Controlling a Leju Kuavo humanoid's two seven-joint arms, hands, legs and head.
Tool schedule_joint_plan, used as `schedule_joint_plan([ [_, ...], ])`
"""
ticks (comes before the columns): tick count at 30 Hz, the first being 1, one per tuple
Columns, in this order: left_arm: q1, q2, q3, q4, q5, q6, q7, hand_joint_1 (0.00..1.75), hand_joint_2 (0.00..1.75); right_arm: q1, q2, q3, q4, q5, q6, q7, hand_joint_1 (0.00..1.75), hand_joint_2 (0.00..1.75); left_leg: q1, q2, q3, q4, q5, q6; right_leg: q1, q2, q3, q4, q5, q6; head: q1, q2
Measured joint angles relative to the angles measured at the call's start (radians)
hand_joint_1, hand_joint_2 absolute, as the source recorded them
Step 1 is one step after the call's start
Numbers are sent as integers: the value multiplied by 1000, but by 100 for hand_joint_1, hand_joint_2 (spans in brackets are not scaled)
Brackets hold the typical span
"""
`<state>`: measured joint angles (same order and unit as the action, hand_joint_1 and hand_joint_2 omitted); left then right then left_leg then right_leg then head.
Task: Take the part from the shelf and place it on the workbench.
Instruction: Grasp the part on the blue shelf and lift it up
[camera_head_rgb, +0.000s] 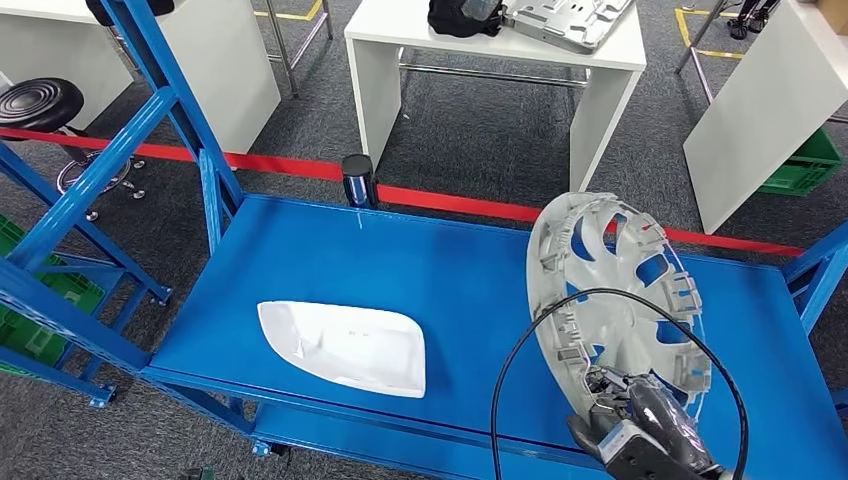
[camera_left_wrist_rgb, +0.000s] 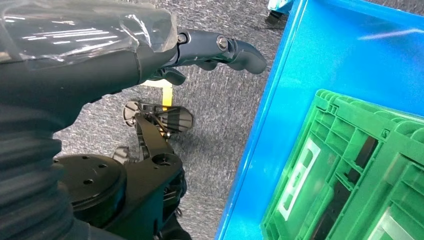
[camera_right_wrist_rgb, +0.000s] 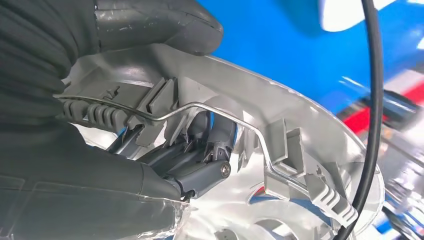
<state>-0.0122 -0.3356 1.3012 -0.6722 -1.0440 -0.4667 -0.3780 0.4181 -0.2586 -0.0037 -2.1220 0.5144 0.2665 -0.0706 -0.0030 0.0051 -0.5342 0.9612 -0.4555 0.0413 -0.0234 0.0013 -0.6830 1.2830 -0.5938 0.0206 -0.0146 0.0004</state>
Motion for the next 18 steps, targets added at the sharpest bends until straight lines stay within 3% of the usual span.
schedule_joint_plan([
  [1, 0, 0, 1, 0, -4, 0, 0, 0, 175, -4, 6, 0, -1, -22, -5, -10, 175, 175, 1, -1, 1, 2, -2, -3, -4, 0, 21, -41, 22, 12, 0, 0],
  [3, 0, 0, 2, -1, -12, -1, -2, 0, 175, -18, 19, -1, -3, -74, -14, -37, 175, 175, 2, -1, -1, 17, -11, -15, -11, -1, 91, -182, 77, 32, 1, 0],
  [5, 0, 0, 5, -7, -22, -3, -7, 0, 175, -29, 32, -2, -8, -129, -25, -70, 175, 175, -1, -2, -9, 36, -21, -29, -13, 1, 128, -261, 100, 23, 1, 0],
  [7, 1, 0, 8, -15, -30, -5, -14, 0, 175, -37, 44, -2, -12, -181, -42, -105, 175, 175, -1, -2, -14, 42, -24, -36, -10, 4, 127, -263, 100, 3, 0, 0],
  [9, 1, 1, 12, -25, -34, -9, -19, 0, 175, -46, 53, -2, -14, -228, -57, -142, 175, 175, 4, -2, -21, 57, -35, -44, -11, 4, 127, -263, 102, -7, 0, 0],
  [11, 1, 0, 17, -37, -35, -14, -23, 0, 175, -60, 62, -1, -16, -261, -66, -171, 175, 175, 7, -2, -57, 137, -84, -54, -13, 4, 127, -264, 104, -15, -1, 0],
  [13, 1, -3, 22, -52, -35, -22, -24, 0, 175, -75, 69, 2, -18, -282, -75, -188, 175, 175, 8, -2, -123, 273, -144, -60, -11, 4, 126, -264, 103, -19, -2, 0],
  [14, 3, -5, 23, -61, -35, -28, -23, 0, 175, -82, 72, 3, -18, -294, -78, -194, 175, 175, 8, -2, -149, 321, -156, -60, -8, 4, 126, -264, 103, -19, -2, 0],
  [15, 4, -6, 24, -69, -35, -34, -22, 0, 175, -88, 74, 5, -18, -310, -78, -199, 175, 175, 8, -2, -158, 333, -148, -58, -6, 4, 127, -264, 103, -20, -2, 0],
  [16, 6, -8, 25, -77, -35, -39, -21, 0, 175, -93, 76, 8, -19, -329, -75, -204, 175, 175, 7, -3, -148, 305, -121, -52, -2, 5, 128, -264, 102, -20, -2, 0],
  [18, 9, -8, 25, -93, -35, -45, -20, 0, 175, -104, 80, 16, -24, -382, -57, -217, 175, 175, 0, -5, -88, 170, -50, -30, 2, 7, 131, -264, 101, -21, -1, 0],
])
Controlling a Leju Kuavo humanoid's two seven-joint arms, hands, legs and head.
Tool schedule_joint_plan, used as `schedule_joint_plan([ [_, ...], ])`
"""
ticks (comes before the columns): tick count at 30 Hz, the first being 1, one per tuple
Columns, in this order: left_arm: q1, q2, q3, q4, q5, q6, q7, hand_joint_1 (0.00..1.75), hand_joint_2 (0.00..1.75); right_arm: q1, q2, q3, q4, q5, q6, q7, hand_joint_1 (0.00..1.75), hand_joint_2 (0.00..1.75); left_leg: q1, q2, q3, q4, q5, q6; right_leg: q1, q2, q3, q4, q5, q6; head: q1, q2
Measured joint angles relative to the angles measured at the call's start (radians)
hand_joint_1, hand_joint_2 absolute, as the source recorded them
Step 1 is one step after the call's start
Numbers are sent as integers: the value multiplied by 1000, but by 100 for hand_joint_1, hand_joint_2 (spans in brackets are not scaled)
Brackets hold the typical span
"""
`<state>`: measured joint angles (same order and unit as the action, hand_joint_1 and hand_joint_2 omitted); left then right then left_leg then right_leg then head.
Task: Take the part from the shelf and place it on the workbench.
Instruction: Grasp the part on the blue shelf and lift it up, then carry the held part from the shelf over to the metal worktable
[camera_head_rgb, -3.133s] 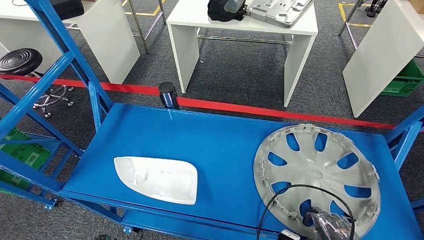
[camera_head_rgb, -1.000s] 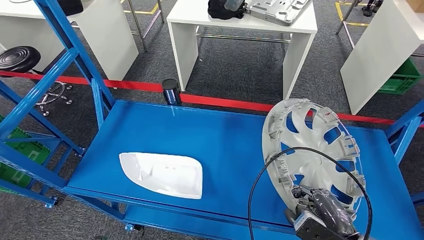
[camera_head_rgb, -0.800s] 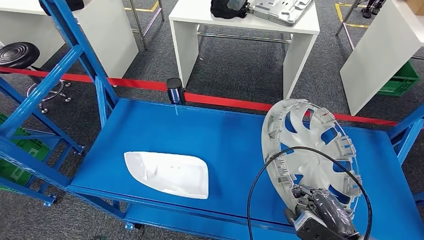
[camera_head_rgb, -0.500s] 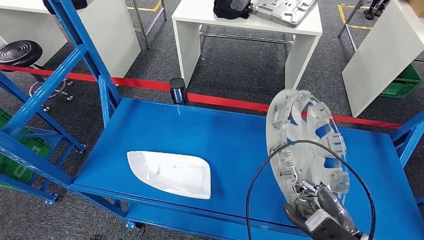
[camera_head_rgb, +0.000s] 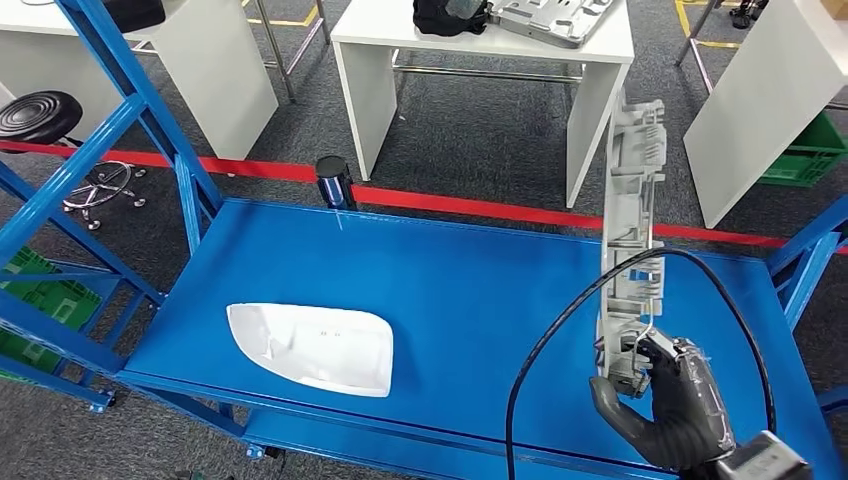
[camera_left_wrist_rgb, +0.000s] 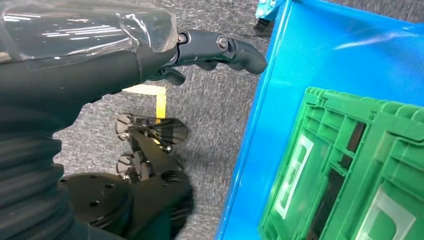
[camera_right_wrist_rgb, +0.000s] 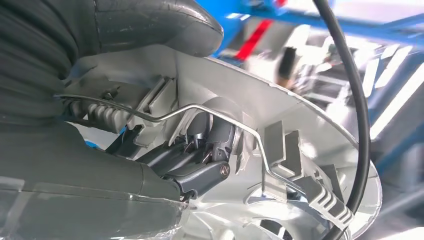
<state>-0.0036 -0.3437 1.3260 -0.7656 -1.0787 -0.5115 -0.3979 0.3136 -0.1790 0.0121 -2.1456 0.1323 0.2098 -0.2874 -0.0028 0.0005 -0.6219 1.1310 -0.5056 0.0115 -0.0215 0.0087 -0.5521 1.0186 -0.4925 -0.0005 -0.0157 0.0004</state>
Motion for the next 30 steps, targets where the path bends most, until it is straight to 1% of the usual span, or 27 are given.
schedule_joint_plan([
  [1, 1, 0, 0, -8, 0, -1, 0, 0, 175, -6, 2, 5, -2, -34, 15, -8, 175, 175, -5, 0, 27, -60, 23, 12, 2, 1, -1, 0, 0, 0, 1, 0],
  [2, 1, 0, 0, -14, 0, -1, 0, 0, 175, -12, 3, 10, -3, -71, 32, -16, 175, 175, -11, 1, 43, -99, 35, 22, 1, 1, -2, -1, 0, 1, 1, 0],
  [3, 3, -1, -1, -20, 0, -2, 0, 0, 175, -18, 4, 15, -3, -111, 52, -24, 175, 175, -16, 2, 49, -115, 36, 28, 0, 0, -4, -2, 1, 2, 1, 0],
  [4, 4, -2, -1, -25, 0, -2, 0, 0, 175, -24, 4, 23, -3, -151, 74, -30, 175, 175, -19, 4, 48, -119, 37, 29, 0, -1, -5, -4, 2, 4, 0, 0],
  [6, 7, -4, -1, -34, -5, -7, -2, 0, 175, -38, 2, 39, -1, -237, 124, -44, 175, 175, -13, 4, 58, -144, 50, 33, 1, -3, -8, 0, -1, 9, 0, 0],
  [7, 7, -6, -1, -39, -7, -9, -4, 0, 175, -46, -1, 48, 0, -275, 148, -50, 175, 175, -10, 5, 65, -158, 57, 35, 3, -4, -18, 19, -12, 9, 1, 0],
  [8, 7, -7, -1, -43, -10, -12, -6, 0, 175, -55, -4, 56, 3, -306, 169, -55, 175, 175, -6, 5, 71, -170, 64, 37, 3, -4, -37, 59, -31, 6, 2, 0],
  [10, 6, -9, -1, -47, -14, -15, -7, 0, 175, -70, -8, 72, 8, -339, 192, -60, 175, 175, -8, 5, 72, -173, 66, 38, 1, -5, -96, 183, -84, 3, 2, 0],
  [11, 7, -10, -1, -47, -15, -16, -7, 0, 175, -74, -9, 79, 12, -344, 195, -61, 175, 175, -8, 4, 71, -173, 66, 38, 0, -5, -123, 237, -102, 6, 2, 0],
  [12, 7, -10, -1, -48, -16, -17, -7, 0, 175, -75, -11, 83, 16, -347, 197, -61, 175, 175, -8, 2, 71, -172, 66, 37, -3, -5, -133, 259, -104, 13, 2, 0],
  [13, 7, -10, -1, -48, -17, -17, -8, 0, 175, -77, -13, 87, 20, -352, 201, -61, 175, 175, -7, 0, 71, -170, 64, 35, -5, -6, -124, 238, -89, 23, 2, 0],
  [14, 8, -11, 0, -48, -19, -17, -8, 0, 175, -81, -16, 91, 25, -360, 207, -61, 175, 175, -6, -2, 71, -165, 62, 32, -8, -7, -96, 180, -61, 34, 2, 0],
  [15, 8, -11, 0, -49, -22, -18, -10, 0, 175, -87, -20, 95, 29, -371, 216, -61, 175, 175, -5, -3, 70, -158, 58, 26, -10, -9, -60, 106, -34, 41, 3, 0],
  [16, 8, -10, 0, -49, -25, -18, -13, 0, 175, -95, -23, 101, 34, -381, 227, -61, 175, 175, -6, -3, 67, -149, 53, 19, -11, -10, -30, 45, -13, 43, 3, 0],
  [17, 7, -9, 0, -50, -28, -18, -16, 0, 175, -104, -27, 107, 39, -387, 237, -63, 175, 175, -8, -3, 63, -140, 49, 13, -10, -10, -11, 9, -1, 37, 3, 0],
  [18, 7, -8, 0, -51, -32, -18, -21, 0, 175, -112, -32, 114, 44, -384, 244, -65, 175, 175, -10, -3, 60, -134, 46, 8, -7, -9, -5, -4, 2, 27, 2, 0],
  [19, 7, -8, 1, -51, -35, -17, -24, 0, 175, -120, -35, 122, 48, -373, 249, -66, 175, 175, -11, -2, 58, -132, 45, 4, -5, -7, -6, -2, 3, 19, 2, 0],
  [20, 7, -6, 1, -52, -38, -15, -28, 0, 175, -126, -39, 130, 53, -355, 251, -68, 175, 175, -9, -2, 57, -130, 44, 2, -6, -6, -7, 0, 5, 11, 2, 0],
  [21, 7, -5, 2, -52, -41, -13, -31, 0, 175, -133, -43, 138, 57, -333, 251, -68, 175, 175, -6, -2, 53, -124, 39, -2, -7, -6, -7, -1, 6, 6, 1, 0],
  [22, 7, -4, 3, -52, -43, -12, -33, 0, 175, -140, -46, 146, 61, -311, 249, -69, 175, 175, -4, -2, 44, -105, 26, -7, -9, -5, -7, -2, 7, 1, 0, 0],
  [23, 7, -2, 5, -52, -46, -11, -36, 0, 175, -147, -50, 153, 65, -292, 247, -69, 175, 175, -1, -2, 25, -65, 0, -14, -11, -5, -7, -3, 8, -3, -1, 0],
  [25, 7, -2, 7, -52, -49, -11, -38, 0, 175, -157, -55, 164, 73, -270, 245, -69, 175, 175, 4, -2, -36, 68, -66, -24, -8, -6, -9, -2, 9, -7, -4, 0],
  [26, 7, -1, 8, -52, -50, -11, -39, 0, 175, -160, -57, 168, 77, -267, 245, -69, 175, 175, 6, -2, -66, 132, -89, -27, -6, -6, -10, -2, 9, -8, -3, 0],
  [27, 7, -1, 10, -52, -50, -11, -39, 0, 175, -162, -59, 171, 80, -262, 244, -69, 175, 175, 7, -2, -83, 166, -94, -26, -5, -6, -10, -2, 9, -8, -3, 0],
  [28, 8, -1, 11, -52, -50, -11, -40, 0, 175, -164, -62, 175, 83, -249, 240, -69, 175, 175, 7, -2, -81, 159, -78, -24, -2, -5, -9, -2, 9, -8, -3, 0],
  [29, 7, 0, 13, -52, -52, -10, -41, 0, 175, -166, -65, 180, 85, -223, 232, -71, 175, 175, 6, -2, -59, 110, -46, -18, 0, -4, -8, -2, 9, -8, -4, 0],
  [30, 7, 0, 15, -52, -54, -9, -43, 0, 175, -169, -69, 184, 86, -181, 217, -75, 175, 175, 4, -3, -23, 35, -9, -9, 3, -2, -6, -3, 9, -8, -4, 0],
])
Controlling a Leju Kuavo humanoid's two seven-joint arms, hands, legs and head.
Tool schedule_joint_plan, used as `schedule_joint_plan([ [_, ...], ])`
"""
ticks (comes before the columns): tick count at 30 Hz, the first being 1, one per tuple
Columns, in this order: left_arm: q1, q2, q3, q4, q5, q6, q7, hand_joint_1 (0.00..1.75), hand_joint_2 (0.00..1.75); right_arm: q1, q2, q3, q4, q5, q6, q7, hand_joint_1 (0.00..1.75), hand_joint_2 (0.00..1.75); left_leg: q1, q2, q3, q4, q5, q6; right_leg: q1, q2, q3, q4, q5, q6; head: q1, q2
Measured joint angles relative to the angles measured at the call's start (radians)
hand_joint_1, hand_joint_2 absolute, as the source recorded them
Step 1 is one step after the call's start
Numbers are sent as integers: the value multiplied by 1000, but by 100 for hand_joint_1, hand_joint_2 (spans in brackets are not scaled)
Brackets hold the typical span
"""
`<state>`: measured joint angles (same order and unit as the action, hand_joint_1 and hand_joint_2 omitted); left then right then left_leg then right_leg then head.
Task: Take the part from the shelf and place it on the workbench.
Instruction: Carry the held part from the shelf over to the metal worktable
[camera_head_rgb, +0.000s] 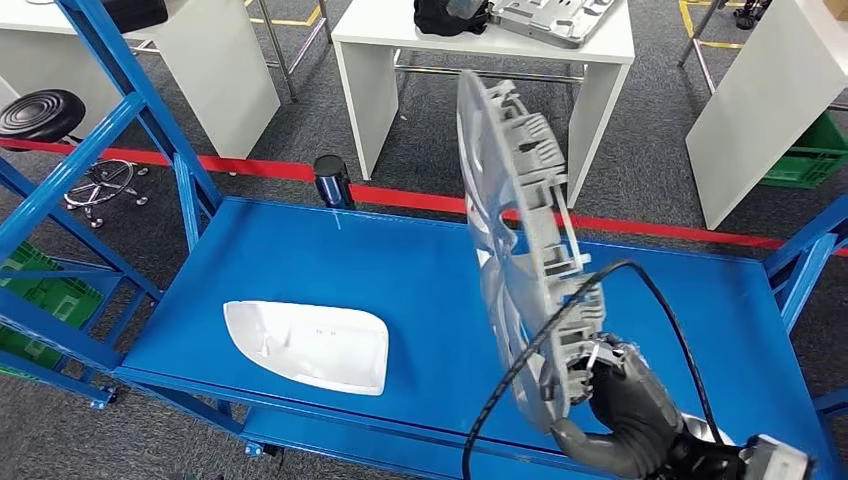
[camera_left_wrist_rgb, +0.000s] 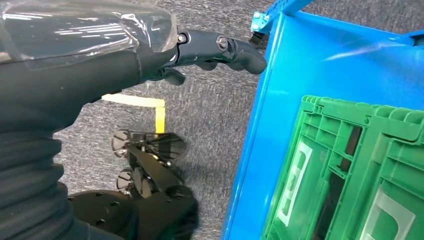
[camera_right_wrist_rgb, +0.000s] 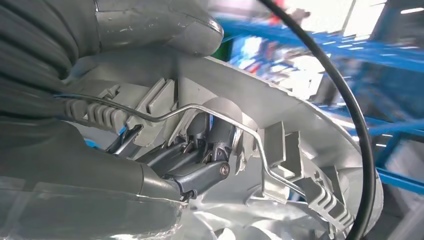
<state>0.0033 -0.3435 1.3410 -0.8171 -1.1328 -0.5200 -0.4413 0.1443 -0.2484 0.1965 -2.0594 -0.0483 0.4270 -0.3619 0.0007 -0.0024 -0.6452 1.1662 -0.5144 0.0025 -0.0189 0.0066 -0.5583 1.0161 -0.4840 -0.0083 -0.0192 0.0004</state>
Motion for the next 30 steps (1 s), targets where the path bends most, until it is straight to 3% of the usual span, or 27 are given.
schedule_joint_plan([
  [2, -2, 3, 4, 0, -6, 2, -4, 0, 175, -5, -14, 10, 0, 125, -47, -9, 175, 175, -7, 1, 59, -123, 42, 18, 4, 1, 0, -1, 0, 1, 1, 0],
  [3, -4, 4, 6, 0, -8, 2, -6, 0, 175, -7, -22, 15, 0, 198, -77, -11, 175, 175, -10, 1, 71, -149, 45, 24, 4, 1, -1, -2, 1, 2, 1, 0],
  [7, -6, 5, 15, -1, -11, 0, -9, 0, 175, -6, -67, 36, -7, 538, -204, 1, 175, 175, -11, 5, 84, -180, 57, 35, 4, -2, -10, 4, -3, 15, 1, 0],
  [9, -9, 4, 17, -1, -14, 0, -10, 0, 175, -8, -96, 49, -11, 698, -257, 15, 175, 175, -7, 7, 95, -200, 69, 40, 4, -3, -48, 83, -43, 11, 3, 0],
  [11, -12, 1, 20, -1, -16, -2, -11, 0, 175, -11, -119, 64, -11, 828, -303, 35, 175, 175, -9, 7, 94, -201, 70, 43, 3, -3, -114, 219, -97, 9, 3, 0],
  [12, -12, 0, 23, -1, -17, -2, -12, 0, 175, -11, -130, 72, -11, 899, -329, 50, 175, 175, -9, 7, 93, -201, 70, 43, 1, -3, -138, 267, -111, 13, 4, 0],
  [13, -13, -2, 25, -1, -17, -3, -13, 0, 175, -12, -141, 79, -11, 972, -359, 66, 175, 175, -9, 6, 93, -199, 69, 42, -2, -4, -143, 275, -107, 22, 4, 0],
  [14, -14, -3, 27, -1, -17, -3, -14, 0, 175, -14, -151, 86, -10, 1044, -391, 84, 175, 175, -8, 5, 93, -196, 68, 40, -5, -4, -127, 240, -87, 34, 4, 0],
  [16, -16, -4, 29, -1, -15, -2, -17, 0, 175, -25, -165, 95, -8, 1148, -447, 111, 175, 175, -5, 3, 92, -184, 60, 30, -12, -8, -58, 100, -30, 52, 4, 0],
  [18, -19, -3, 31, -1, -12, 2, -20, 0, 175, -45, -172, 101, -2, 1203, -486, 125, 175, 175, -9, 3, 86, -166, 49, 19, -13, -7, -14, 12, -1, 46, 4, 0],
  [21, -24, 3, 32, -2, -9, 9, -23, 0, 175, -80, -174, 112, 16, 1251, -520, 141, 175, 175, -9, 5, 80, -157, 44, 11, -10, -2, -13, 7, 3, 21, 2, 0],
  [23, -28, 7, 32, -2, -8, 11, -24, 0, 175, -103, -173, 119, 32, 1276, -532, 147, 175, 175, -5, 5, 66, -124, 20, 1, -13, -2, -14, 6, 5, 12, 0, 0],
  [26, -32, 12, 32, 0, -8, 17, -29, 0, 175, -135, -173, 134, 60, 1320, -548, 156, 175, 175, 2, 4, -18, 56, -71, -14, -14, -2, -15, 6, 6, 7, -2, 0],
  [27, -32, 14, 32, 1, -7, 19, -31, 0, 175, -149, -173, 138, 75, 1335, -553, 159, 175, 175, 4, 4, -47, 114, -90, -16, -13, -2, -15, 6, 6, 7, -2, 0],
  [28, -33, 17, 32, 4, -7, 21, -34, 0, 175, -165, -173, 142, 96, 1350, -554, 163, 175, 175, 4, 4, -61, 139, -89, -15, -11, -1, -15, 6, 7, 6, -2, 0],
  [29, -33, 21, 32, 7, -7, 24, -37, 0, 175, -183, -173, 146, 117, 1362, -554, 166, 175, 175, 4, 4, -56, 122, -68, -12, -10, 1, -14, 6, 7, 5, -2, 0],
  [30, -34, 25, 32, 10, -7, 28, -40, 0, 175, -202, -173, 150, 139, 1374, -553, 170, 175, 175, 3, 3, -32, 66, -32, -6, -8, 3, -13, 6, 7, 5, -2, 0],
])
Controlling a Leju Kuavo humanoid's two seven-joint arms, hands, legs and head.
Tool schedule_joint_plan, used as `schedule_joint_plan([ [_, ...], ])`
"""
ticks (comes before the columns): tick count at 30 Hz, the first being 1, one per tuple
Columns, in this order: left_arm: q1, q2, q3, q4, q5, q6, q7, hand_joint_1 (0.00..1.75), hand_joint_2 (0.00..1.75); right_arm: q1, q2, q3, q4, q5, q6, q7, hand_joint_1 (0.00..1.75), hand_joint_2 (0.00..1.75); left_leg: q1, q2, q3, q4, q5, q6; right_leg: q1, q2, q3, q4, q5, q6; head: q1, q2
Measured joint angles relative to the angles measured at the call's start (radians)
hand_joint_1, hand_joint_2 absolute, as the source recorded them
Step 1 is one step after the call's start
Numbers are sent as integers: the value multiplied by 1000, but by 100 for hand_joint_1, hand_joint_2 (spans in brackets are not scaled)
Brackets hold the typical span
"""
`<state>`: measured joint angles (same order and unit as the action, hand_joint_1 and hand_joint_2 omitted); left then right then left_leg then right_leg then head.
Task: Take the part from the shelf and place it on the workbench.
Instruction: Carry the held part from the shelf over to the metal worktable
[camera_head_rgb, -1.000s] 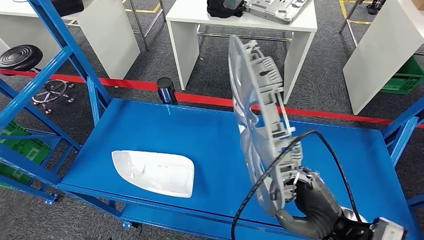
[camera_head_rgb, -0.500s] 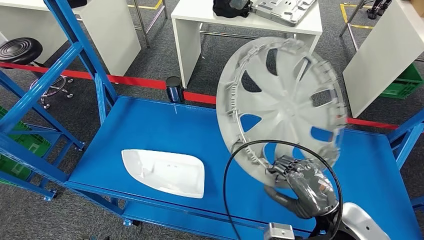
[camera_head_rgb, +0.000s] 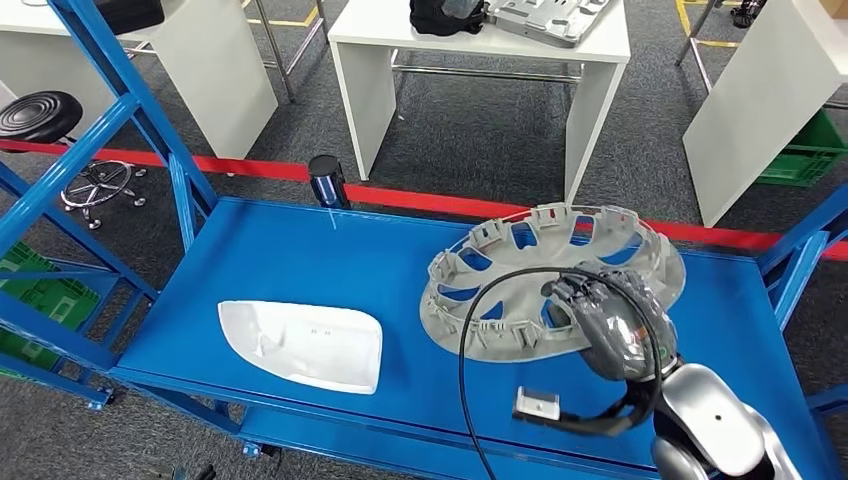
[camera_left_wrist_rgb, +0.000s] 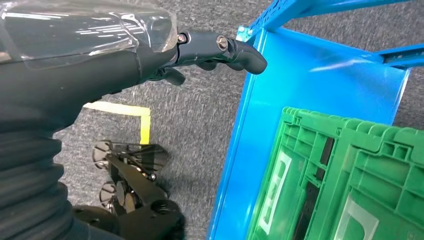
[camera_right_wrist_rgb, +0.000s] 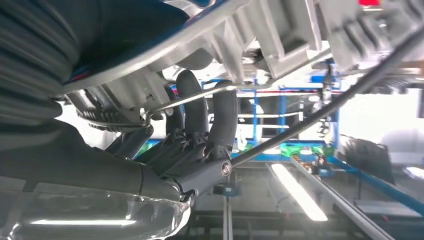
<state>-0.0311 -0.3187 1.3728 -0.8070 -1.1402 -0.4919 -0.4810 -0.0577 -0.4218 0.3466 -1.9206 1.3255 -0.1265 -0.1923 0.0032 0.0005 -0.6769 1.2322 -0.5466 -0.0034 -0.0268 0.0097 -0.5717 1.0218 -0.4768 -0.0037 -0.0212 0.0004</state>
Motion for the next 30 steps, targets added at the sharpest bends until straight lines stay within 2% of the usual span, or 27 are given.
schedule_joint_plan([
  [2, -3, 10, -1, 7, 0, 7, -5, 0, 175, -40, 1, 6, 43, 20, 3, 6, 175, 175, -6, 0, 67, -146, 65, 18, 4, 4, 1, -1, 0, 1, 0, 0],
  [3, -5, 14, -1, 10, 0, 9, -7, 0, 175, -60, 1, 9, 65, 29, 6, 8, 175, 175, -10, 1, 89, -193, 81, 26, 6, 4, 0, -1, 1, 2, 0, 0],
  [4, -6, 19, -2, 13, 1, 11, -9, 0, 175, -79, 1, 12, 90, 39, 8, 11, 175, 175, -13, 2, 98, -215, 84, 30, 6, 4, -1, -2, 2, 3, 1, 0],
  [6, -8, 25, -2, 19, 2, 14, -13, 0, 175, -115, 3, 19, 141, 56, 12, 18, 175, 175, -16, 4, 98, -224, 88, 34, 7, 3, -3, -5, 5, 10, 1, 0],
  [8, -9, 28, -2, 24, 2, 18, -15, 0, 175, -143, 4, 24, 188, 64, 11, 23, 175, 175, -13, 6, 105, -243, 101, 41, 9, -1, -16, 18, -8, 13, 2, 0],
  [9, -10, 29, -2, 27, 2, 19, -15, 0, 175, -155, 5, 25, 207, 65, 11, 24, 175, 175, -10, 6, 108, -253, 107, 45, 10, -3, -33, 55, -27, 11, 3, 0],
  [11, -11, 30, -2, 32, 2, 20, -16, 0, 175, -169, 6, 26, 238, 63, 9, 25, 175, 175, -10, 5, 108, -258, 112, 49, 10, -5, -93, 182, -83, 4, 4, 0],
  [12, -11, 31, -2, 35, 2, 21, -16, 0, 175, -171, 8, 26, 250, 58, 6, 25, 175, 175, -11, 4, 107, -257, 112, 49, 9, -5, -121, 242, -104, 5, 4, 0],
  [13, -11, 31, -2, 38, 2, 22, -16, 0, 175, -172, 10, 25, 260, 49, 1, 26, 175, 175, -11, 4, 107, -256, 111, 48, 8, -5, -139, 277, -113, 9, 4, 0],
  [14, -10, 31, -2, 42, 2, 22, -16, 0, 175, -173, 14, 23, 267, 37, -6, 26, 175, 175, -11, 3, 107, -255, 111, 47, 5, -5, -137, 271, -103, 18, 4, 0],
  [15, -11, 32, -2, 45, 3, 23, -16, 0, 175, -174, 19, 20, 273, 20, -13, 25, 175, 175, -10, 2, 107, -252, 109, 45, 2, -6, -116, 223, -79, 29, 4, 0],
  [16, -11, 32, -3, 47, 5, 23, -16, 0, 175, -177, 25, 15, 276, 1, -20, 24, 175, 175, -10, 2, 106, -246, 106, 41, -1, -9, -80, 149, -49, 39, 4, 0],
  [17, -11, 33, -4, 49, 8, 23, -16, 0, 175, -181, 33, 10, 279, -22, -26, 21, 175, 175, -11, 1, 103, -239, 101, 35, -3, -11, -47, 81, -23, 44, 5, 0],
  [18, -11, 34, -4, 49, 11, 23, -16, 0, 175, -183, 42, 3, 281, -49, -30, 16, 175, 175, -13, 1, 100, -230, 97, 29, -4, -11, -23, 33, -6, 42, 4, 0],
  [19, -11, 35, -5, 49, 14, 22, -15, 0, 175, -184, 53, -7, 282, -86, -32, 9, 175, 175, -15, 1, 96, -224, 94, 23, -3, -11, -13, 10, 0, 35, 4, 0],
  [21, -10, 36, -6, 49, 19, 21, -15, 0, 175, -183, 80, -30, 283, -174, -34, -8, 175, 175, -14, 1, 90, -218, 93, 17, 0, -8, -16, 8, 3, 18, 4, 0],
  [23, -10, 38, -7, 50, 22, 21, -15, 0, 175, -182, 108, -55, 280, -243, -36, -24, 175, 175, -9, 0, 80, -202, 80, 8, -3, -8, -15, 7, 5, 9, 4, 0],
  [25, -10, 39, -8, 50, 25, 22, -15, 0, 175, -181, 132, -79, 273, -293, -42, -42, 175, 175, -3, -1, 43, -121, 31, -5, -5, -8, -15, 6, 6, 2, 3, 0],
  [27, -9, 41, -8, 53, 30, 24, -15, 0, 175, -172, 157, -107, 262, -390, -40, -66, 175, 175, 3, -1, -20, 17, -30, -15, -4, -8, -16, 6, 6, -1, 2, 0],
  [28, -8, 42, -8, 54, 33, 26, -15, 0, 175, -166, 171, -123, 254, -460, -31, -79, 175, 175, 5, -1, -42, 63, -41, -17, -3, -7, -16, 6, 6, -1, 2, 0],
  [29, -8, 43, -8, 56, 35, 28, -15, 0, 175, -160, 186, -140, 244, -537, -17, -90, 175, 175, 6, -1, -48, 73, -34, -17, -3, -5, -15, 6, 5, -1, 2, 0],
  [30, -7, 44, -8, 57, 37, 30, -15, 0, 175, -156, 200, -158, 232, -611, -1, -100, 175, 175, 7, -1, -32, 37, -6, -14, -2, -3, -14, 6, 5, -1, 2, 0],
])
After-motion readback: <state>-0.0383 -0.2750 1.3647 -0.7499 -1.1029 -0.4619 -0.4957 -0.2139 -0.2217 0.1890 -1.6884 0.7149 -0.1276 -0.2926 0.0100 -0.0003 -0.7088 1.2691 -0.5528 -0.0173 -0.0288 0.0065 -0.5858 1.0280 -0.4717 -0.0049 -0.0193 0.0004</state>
